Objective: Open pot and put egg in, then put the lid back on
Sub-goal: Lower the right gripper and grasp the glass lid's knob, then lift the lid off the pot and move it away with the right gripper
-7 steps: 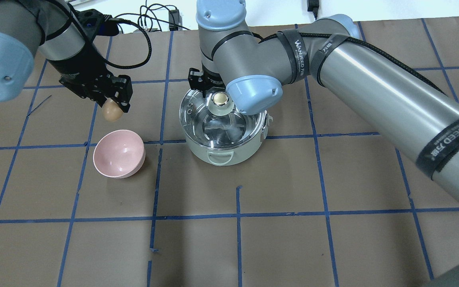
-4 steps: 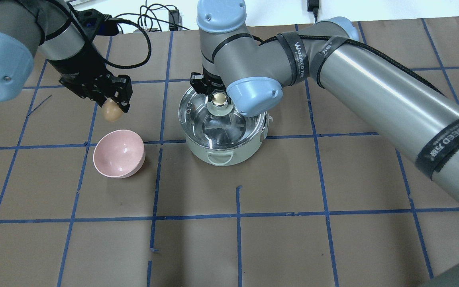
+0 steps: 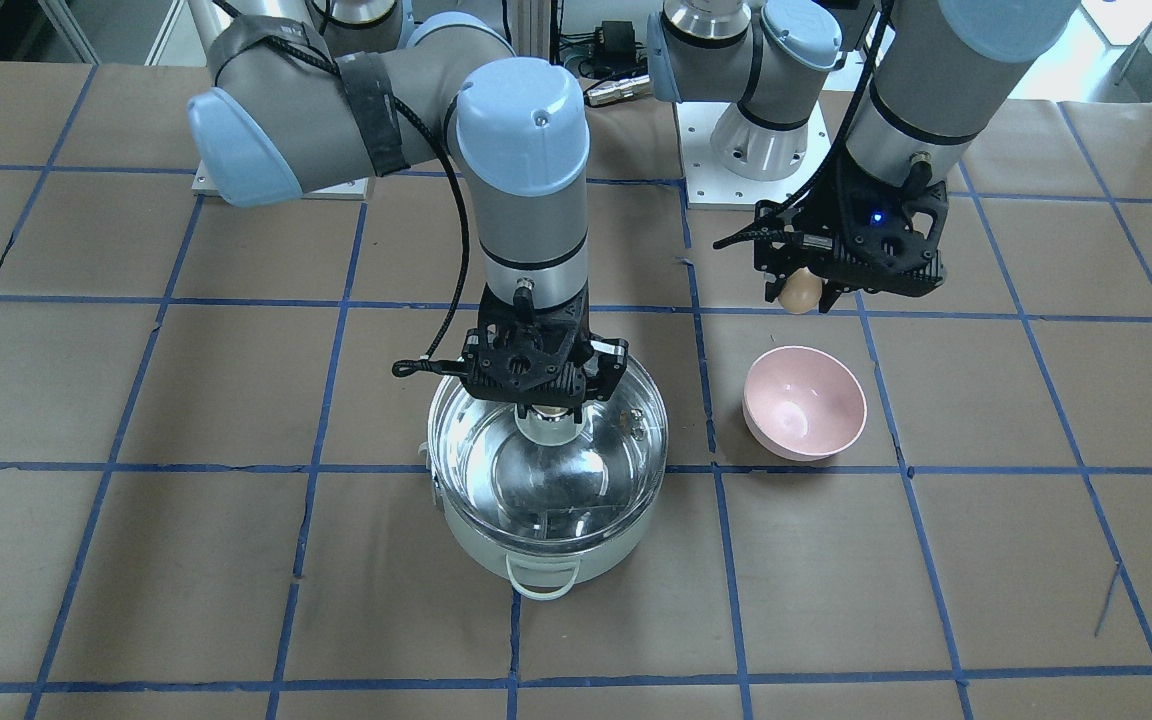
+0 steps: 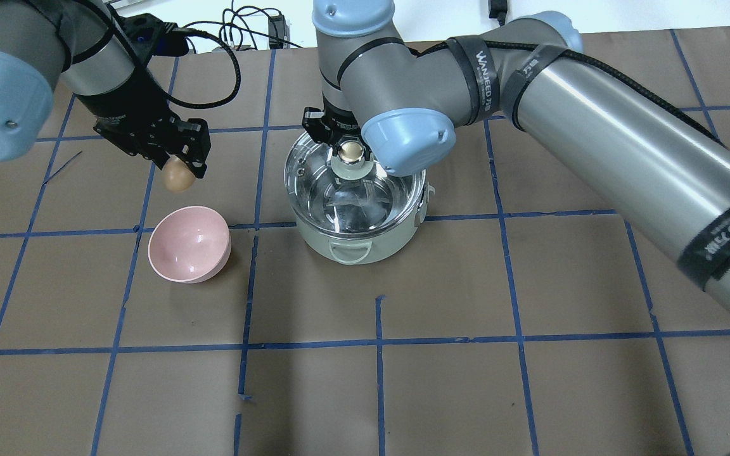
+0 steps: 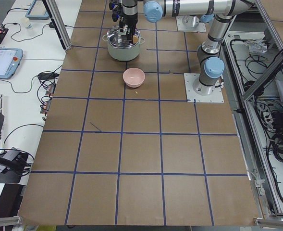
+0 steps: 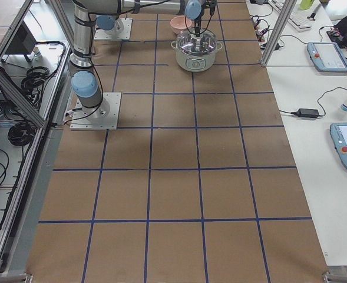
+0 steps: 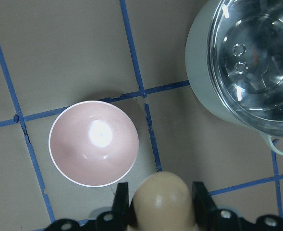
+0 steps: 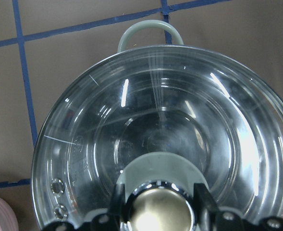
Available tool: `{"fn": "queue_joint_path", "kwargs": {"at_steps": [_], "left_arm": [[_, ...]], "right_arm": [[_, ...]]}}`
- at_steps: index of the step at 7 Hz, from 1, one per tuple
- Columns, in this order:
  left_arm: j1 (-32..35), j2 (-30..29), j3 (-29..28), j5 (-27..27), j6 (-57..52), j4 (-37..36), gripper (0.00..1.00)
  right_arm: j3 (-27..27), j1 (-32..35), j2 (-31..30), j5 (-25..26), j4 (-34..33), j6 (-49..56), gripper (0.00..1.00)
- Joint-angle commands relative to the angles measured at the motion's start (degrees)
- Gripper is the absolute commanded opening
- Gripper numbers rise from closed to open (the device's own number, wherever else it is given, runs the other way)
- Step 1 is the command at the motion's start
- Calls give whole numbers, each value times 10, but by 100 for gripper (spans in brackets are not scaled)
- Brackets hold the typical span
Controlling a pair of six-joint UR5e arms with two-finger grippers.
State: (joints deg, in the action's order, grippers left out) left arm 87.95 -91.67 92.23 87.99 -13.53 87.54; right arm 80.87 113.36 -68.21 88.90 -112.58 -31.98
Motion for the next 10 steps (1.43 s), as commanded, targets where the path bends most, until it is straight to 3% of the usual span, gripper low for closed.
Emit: {"fn": "queue_joint_path", "kwargs": {"at_steps": [1, 4, 7, 9, 10], "left_arm": [[0, 0, 1, -1, 0, 0, 16], [23, -21, 7, -9, 51, -12, 16], [112, -91, 14, -4, 158, -164, 16], [147, -161, 14, -1, 194, -276, 16], [150, -172, 14, 9, 195, -284, 15]], "right_arm": [[-27, -19, -45, 0, 69, 7, 15], [-22, -147, -125, -25, 171, 125, 17], [-19, -233, -175, -29, 259, 191, 18], [-12, -236, -180, -26, 276, 210, 19], [-1, -238, -180, -22, 274, 211, 19]]}}
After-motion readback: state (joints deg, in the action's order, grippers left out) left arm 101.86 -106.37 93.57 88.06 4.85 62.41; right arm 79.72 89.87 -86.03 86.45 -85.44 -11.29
